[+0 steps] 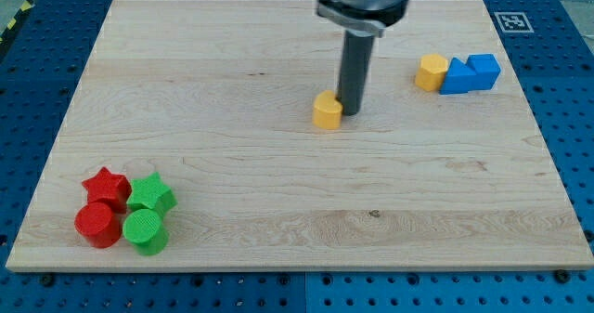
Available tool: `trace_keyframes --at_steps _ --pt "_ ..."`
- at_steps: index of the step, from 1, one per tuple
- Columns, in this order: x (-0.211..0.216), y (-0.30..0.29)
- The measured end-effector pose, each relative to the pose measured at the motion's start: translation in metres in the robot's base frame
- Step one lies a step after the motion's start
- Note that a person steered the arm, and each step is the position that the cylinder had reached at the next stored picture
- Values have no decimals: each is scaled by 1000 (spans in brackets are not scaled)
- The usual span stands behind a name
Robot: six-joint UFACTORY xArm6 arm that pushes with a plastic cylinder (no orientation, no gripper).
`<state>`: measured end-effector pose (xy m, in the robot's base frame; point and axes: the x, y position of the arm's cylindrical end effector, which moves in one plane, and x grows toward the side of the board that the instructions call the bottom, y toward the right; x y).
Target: Move your arm towards center right
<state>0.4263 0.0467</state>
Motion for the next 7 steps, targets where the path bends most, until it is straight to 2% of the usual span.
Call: trace_keyframes --at_steps 1,2,3,5,7 --pt "0 2" --pt "12 59" --pt "44 107" --pt "81 177" --pt "82 182"
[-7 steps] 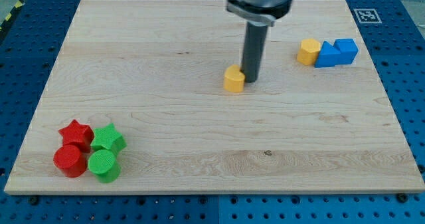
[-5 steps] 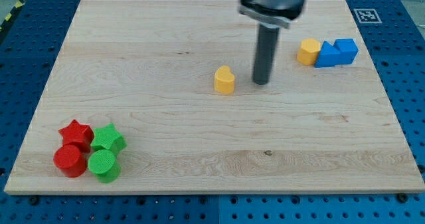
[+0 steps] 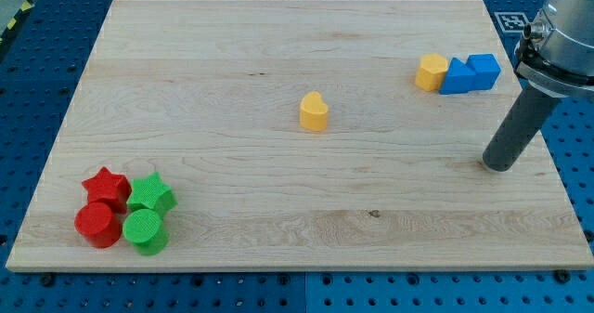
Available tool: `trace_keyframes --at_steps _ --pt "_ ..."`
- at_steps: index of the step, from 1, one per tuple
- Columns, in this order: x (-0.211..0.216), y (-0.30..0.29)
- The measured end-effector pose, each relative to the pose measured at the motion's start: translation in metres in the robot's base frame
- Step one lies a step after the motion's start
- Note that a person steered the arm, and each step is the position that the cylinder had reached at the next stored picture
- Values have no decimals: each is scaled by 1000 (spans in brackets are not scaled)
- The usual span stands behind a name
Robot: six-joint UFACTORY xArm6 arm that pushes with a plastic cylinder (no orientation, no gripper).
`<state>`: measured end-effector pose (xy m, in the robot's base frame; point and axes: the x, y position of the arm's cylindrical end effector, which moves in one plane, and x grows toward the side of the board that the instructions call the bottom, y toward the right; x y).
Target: Move your arm towards center right
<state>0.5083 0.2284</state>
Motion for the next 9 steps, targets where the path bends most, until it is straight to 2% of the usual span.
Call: trace_keyframes --at_steps 1,2,3,4,5,6,8,9 --pt "14 28" --pt "10 55" --pt "-26 75" --pt "-79 71" --pt "-108 65" --pt "-108 65" --pt "-73 54" --pt "-72 54"
